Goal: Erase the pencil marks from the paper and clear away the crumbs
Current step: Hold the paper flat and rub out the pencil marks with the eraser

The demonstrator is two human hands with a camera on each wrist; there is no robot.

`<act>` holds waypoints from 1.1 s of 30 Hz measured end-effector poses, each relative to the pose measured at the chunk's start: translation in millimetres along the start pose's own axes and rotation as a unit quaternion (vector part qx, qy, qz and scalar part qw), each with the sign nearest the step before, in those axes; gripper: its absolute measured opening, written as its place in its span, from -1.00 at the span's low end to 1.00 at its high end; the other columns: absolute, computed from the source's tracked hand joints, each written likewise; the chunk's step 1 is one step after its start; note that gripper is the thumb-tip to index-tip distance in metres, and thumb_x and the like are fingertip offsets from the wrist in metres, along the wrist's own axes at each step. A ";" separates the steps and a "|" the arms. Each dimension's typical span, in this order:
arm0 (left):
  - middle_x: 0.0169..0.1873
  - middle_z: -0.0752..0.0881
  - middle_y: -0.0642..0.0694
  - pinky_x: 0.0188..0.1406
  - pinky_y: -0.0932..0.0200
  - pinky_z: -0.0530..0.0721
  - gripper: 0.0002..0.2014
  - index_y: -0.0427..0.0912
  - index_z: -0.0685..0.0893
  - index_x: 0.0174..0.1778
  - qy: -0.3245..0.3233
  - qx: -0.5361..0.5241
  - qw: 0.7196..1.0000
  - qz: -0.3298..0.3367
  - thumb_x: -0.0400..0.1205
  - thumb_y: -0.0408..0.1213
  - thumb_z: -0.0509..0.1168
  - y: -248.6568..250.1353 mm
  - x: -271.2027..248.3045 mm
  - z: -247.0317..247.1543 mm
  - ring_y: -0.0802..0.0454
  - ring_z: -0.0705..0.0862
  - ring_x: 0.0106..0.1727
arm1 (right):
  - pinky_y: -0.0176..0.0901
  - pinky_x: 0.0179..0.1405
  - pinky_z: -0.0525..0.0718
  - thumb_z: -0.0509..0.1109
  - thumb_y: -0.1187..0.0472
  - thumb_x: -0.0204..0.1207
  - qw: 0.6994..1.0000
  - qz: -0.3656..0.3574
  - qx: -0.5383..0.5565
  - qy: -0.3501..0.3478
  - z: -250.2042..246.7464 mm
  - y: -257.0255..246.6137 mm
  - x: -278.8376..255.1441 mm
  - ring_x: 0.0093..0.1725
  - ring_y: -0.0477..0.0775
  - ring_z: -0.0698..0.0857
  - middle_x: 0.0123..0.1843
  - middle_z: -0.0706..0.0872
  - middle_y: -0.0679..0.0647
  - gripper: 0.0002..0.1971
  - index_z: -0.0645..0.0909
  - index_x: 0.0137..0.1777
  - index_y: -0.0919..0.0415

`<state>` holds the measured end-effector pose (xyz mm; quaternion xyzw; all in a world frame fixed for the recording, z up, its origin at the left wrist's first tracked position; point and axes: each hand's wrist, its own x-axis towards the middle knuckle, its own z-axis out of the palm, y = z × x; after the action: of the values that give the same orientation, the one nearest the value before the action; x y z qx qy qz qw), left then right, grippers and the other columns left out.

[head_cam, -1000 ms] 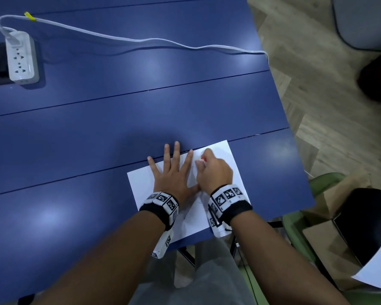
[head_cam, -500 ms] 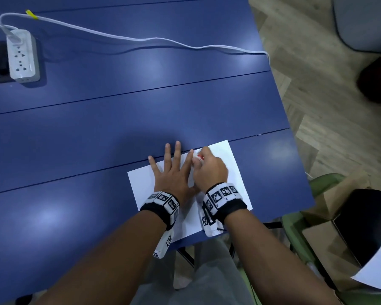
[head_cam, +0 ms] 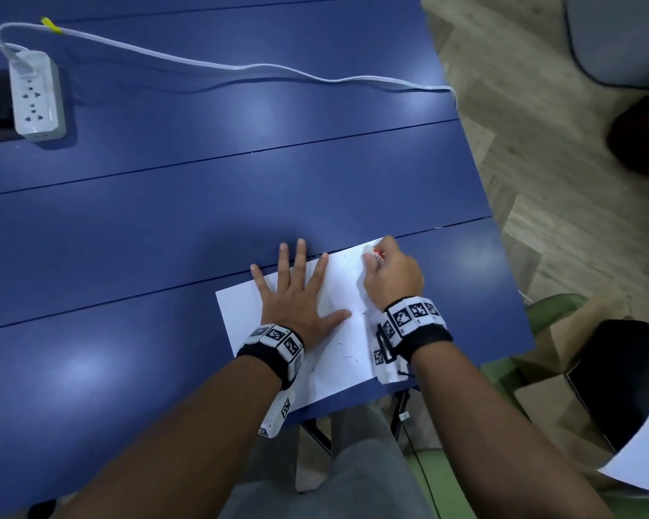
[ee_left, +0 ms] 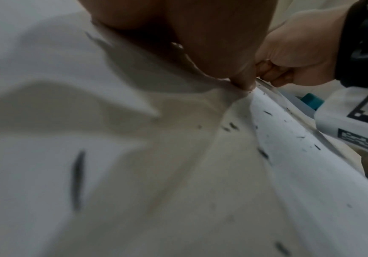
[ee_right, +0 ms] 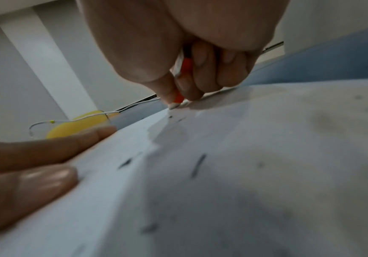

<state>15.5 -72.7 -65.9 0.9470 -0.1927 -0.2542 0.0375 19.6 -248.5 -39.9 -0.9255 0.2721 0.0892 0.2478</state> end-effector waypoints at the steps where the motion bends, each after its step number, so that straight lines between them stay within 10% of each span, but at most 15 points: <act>1: 0.69 -0.53 -0.11 0.47 -0.70 -0.40 0.01 0.15 -0.37 0.74 0.003 -0.001 1.000 -0.001 0.50 0.63 -0.19 0.1 -0.4 -0.2 -0.24 -0.56 0.68 | -0.07 -0.34 0.43 0.26 0.07 0.62 1.000 0.004 0.000 0.003 -1.7 4.5 1.5 -0.24 0.30 0.62 -0.32 0.62 0.09 -0.85 0.49 0.02 0.14; 20: 0.70 -0.51 -0.11 0.45 -0.69 -0.46 -0.03 0.19 -0.33 0.74 -0.006 0.028 0.998 0.055 0.48 0.61 -0.27 13.9 12.5 -4.9 -0.26 -0.53 0.70 | -0.04 -0.27 0.52 0.20 0.01 0.67 0.984 -0.136 -0.068 -0.096 5.8 -0.3 -31.7 -0.15 0.30 0.67 -0.19 0.72 0.13 -0.86 0.44 0.06 0.06; 33: 0.69 -0.54 -0.11 0.45 -0.72 -0.38 0.05 0.18 -0.36 0.74 -0.013 0.033 0.998 0.058 0.45 0.69 -0.24 14.5 13.0 -4.5 -0.27 -0.55 0.68 | -0.09 -0.32 0.50 0.27 0.03 0.63 0.997 -0.056 -0.025 -0.054 -2.5 -2.2 -8.3 -0.22 0.24 0.62 -0.31 0.60 0.02 -0.85 0.44 -0.02 0.09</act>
<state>23.0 -91.2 -65.6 0.9315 -0.2564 -0.2575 0.0189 13.9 -244.3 -34.3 -0.9391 0.2036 0.1314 0.2435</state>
